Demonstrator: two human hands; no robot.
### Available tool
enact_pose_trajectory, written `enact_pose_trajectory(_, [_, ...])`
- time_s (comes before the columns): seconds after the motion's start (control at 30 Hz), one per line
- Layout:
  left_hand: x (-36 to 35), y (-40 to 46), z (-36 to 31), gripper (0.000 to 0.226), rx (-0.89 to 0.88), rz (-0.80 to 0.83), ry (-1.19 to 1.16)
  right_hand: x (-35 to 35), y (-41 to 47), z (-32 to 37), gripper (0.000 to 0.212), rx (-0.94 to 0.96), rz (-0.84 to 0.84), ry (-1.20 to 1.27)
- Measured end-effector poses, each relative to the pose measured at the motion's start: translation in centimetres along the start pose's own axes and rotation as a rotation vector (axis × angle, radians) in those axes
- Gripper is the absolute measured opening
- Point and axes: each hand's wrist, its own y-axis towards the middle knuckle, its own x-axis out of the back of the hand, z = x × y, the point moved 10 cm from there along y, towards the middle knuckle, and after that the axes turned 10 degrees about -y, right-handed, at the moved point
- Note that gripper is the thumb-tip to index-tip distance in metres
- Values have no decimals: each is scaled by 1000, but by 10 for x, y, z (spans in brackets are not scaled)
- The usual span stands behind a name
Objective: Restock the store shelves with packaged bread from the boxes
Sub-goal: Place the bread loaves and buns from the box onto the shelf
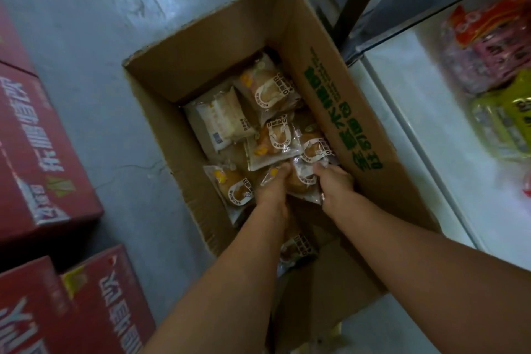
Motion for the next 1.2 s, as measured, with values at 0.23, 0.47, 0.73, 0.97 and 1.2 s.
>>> enact_pose_trajectory(0.23, [30, -49, -9, 42, -57, 28, -86, 0, -61, -19, 31, -68, 155, -6])
enact_pose_trajectory(0.47, [80, -119, -39, 45, -168, -50, -116, 23, -167, 6, 7, 143, 299, -176])
enact_pose_trajectory(0.73, [69, -243, -75, 102, -222, 174, -172, 56, -300, 67, 9, 378, 406, -310])
enact_pose_trajectory(0.97, [44, -398, -105, 79, -388, 427, -115, 119, -422, 107, 11, 499, 357, -272])
enact_pose_trajectory(1.2, [33, -508, -111, 39, -492, 468, 108, 195, -507, 140, 77, 554, 268, -74])
